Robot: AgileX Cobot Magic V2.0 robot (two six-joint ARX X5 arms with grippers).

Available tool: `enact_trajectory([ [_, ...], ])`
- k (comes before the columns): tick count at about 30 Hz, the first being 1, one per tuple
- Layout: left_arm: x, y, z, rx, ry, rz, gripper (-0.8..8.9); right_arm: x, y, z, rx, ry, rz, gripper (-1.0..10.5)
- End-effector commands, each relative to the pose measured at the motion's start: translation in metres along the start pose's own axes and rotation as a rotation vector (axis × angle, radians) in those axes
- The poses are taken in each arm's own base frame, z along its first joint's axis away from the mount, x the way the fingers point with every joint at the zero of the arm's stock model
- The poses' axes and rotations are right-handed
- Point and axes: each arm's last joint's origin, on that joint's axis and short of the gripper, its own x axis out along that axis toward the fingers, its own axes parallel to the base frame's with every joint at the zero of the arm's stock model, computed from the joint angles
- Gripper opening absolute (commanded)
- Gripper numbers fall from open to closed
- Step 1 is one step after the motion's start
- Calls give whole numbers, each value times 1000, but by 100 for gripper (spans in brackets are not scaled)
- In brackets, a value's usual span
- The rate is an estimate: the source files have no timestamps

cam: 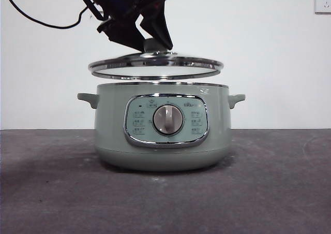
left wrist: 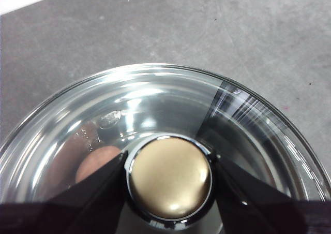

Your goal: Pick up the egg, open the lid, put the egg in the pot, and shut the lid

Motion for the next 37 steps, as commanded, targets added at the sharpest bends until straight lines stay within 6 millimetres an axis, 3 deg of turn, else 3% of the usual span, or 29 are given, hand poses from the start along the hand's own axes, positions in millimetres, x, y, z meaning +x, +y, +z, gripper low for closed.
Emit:
enact_trajectory([
  [1,-3,-2,9,24,-73,-9,-8,0,0,-1,15,4,2,410],
  [12,21,-1,-4,19,-9,21,-8,0,0,-2,21,12,5,410],
  [37,24,-4,0,40,-49,23,-8,0,1,-8,17,73,7,410],
])
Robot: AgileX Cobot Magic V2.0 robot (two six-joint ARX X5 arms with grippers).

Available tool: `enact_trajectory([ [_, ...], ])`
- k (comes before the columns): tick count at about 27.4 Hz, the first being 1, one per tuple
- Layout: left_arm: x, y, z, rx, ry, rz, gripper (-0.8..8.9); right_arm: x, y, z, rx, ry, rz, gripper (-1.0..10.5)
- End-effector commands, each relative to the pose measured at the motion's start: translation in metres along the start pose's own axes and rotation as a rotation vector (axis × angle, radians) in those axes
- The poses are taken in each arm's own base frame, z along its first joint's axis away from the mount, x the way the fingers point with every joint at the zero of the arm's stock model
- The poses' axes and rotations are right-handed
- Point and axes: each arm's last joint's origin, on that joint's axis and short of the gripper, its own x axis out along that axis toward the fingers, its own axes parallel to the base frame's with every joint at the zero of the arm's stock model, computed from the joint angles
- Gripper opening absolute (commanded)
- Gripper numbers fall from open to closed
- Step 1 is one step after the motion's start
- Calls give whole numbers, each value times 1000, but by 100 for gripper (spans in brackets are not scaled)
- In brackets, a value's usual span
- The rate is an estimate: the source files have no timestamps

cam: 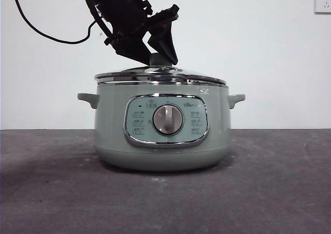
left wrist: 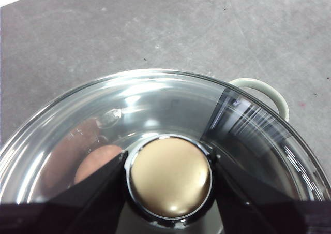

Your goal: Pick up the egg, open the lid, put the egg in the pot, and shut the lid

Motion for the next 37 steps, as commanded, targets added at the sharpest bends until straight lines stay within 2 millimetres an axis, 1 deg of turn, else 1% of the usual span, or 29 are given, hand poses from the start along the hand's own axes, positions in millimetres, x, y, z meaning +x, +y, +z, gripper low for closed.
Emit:
enact_trajectory([
  [1,-1,-3,8,26,-70,-4,-8,1,0,-1,9,3,3,410],
  [11,0,-3,6,24,-54,-6,-8,1,0,-1,9,3,3,410],
  [20,14,-6,-4,22,6,-19,-8,1,0,-1,12,8,3,410],
  [25,15,-6,-6,20,25,-18,8,0,0,-3,11,22,3,410],
  [26,15,-6,-7,18,31,-19,50,0,0,-3,10,26,3,410],
  [27,15,-6,-7,16,38,-19,132,0,0,-4,10,30,3,410],
  [30,15,-5,-10,9,71,-18,549,0,0,-5,8,44,4,410],
  [31,15,-5,-11,9,78,-18,610,0,0,-5,7,50,4,410],
  [37,6,-6,-8,8,81,-18,616,1,0,-9,3,91,5,410],
])
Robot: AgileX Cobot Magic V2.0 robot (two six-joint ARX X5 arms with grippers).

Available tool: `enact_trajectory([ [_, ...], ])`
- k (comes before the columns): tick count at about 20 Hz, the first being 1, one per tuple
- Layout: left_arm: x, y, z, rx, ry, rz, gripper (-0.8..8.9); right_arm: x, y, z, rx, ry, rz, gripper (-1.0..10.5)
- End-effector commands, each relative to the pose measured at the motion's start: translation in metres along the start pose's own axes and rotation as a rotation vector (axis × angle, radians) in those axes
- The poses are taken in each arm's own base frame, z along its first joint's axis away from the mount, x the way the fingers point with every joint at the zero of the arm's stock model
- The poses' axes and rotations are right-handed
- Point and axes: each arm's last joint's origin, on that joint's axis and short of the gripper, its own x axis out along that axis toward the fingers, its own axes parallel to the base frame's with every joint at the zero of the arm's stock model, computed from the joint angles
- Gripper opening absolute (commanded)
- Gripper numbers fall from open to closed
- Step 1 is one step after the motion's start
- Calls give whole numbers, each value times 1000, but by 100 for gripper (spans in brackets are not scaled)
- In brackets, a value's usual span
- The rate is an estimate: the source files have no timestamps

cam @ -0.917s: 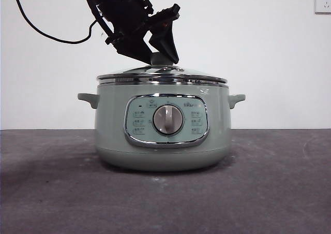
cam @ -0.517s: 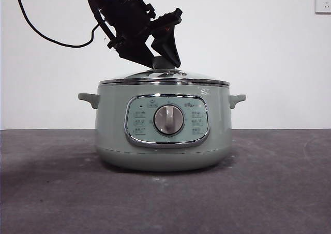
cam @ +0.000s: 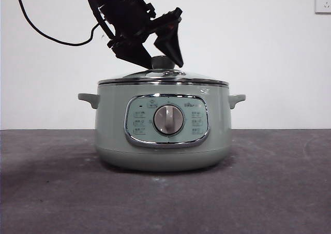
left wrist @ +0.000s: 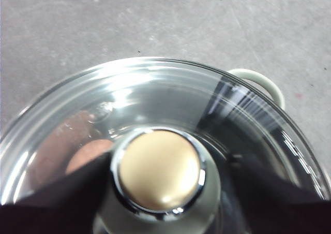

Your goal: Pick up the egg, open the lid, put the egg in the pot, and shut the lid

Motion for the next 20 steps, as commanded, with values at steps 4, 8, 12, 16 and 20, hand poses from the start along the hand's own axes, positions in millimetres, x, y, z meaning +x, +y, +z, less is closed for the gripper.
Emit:
enact_trajectory([
  [4,-16,-4,3,7,-4,-4,616,1,0,-3,6,30,6,410],
  [8,-56,-8,15,12,-37,-3,615,2,4,-4,7,47,137,408],
  [12,-126,-18,17,7,-2,-20,613,11,8,-4,10,113,243,405],
  [16,-198,-31,0,-2,36,-120,549,29,12,-6,15,245,293,397],
  [20,-246,-37,-16,-2,37,-119,-6,43,13,-2,4,284,297,-25],
])
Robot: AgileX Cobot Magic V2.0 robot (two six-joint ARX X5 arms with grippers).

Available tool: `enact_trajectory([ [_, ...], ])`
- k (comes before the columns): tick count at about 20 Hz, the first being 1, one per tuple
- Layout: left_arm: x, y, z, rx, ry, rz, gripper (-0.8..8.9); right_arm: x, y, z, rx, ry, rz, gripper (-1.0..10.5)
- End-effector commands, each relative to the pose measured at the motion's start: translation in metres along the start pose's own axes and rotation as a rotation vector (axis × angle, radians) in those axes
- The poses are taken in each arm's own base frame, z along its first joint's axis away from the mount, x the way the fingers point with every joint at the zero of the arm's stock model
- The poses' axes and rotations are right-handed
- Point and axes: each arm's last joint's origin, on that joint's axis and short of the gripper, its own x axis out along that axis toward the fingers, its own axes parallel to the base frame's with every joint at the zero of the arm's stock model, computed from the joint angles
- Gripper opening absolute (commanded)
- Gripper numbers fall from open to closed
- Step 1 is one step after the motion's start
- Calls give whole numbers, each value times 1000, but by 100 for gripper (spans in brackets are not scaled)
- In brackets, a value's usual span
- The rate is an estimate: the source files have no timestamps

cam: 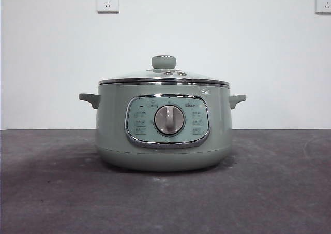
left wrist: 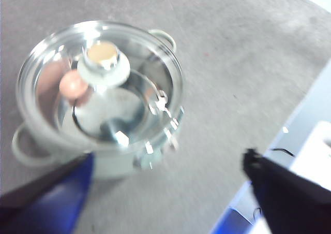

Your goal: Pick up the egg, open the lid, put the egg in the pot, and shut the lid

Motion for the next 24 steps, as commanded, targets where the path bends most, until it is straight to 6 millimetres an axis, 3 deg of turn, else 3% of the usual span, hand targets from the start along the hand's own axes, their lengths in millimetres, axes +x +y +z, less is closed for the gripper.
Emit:
enact_trajectory([
  [1,-15,-5,-6,7,-6,-6,-5,6,-1,0,-7,35,5,-10],
  [5,-28,-8,-12,9,-14,-1,-4,12,-2,3,8,55,1,1],
  [19,-29,-7,-12,11,-24,9,-4,12,-2,3,11,54,-1,1],
  [21,-38,0,-10,30,-96,104,-4,12,-2,3,11,54,-1,1],
  [24,-64,14,-11,83,-371,253,-4,12,-2,3,11,54,-1,1],
])
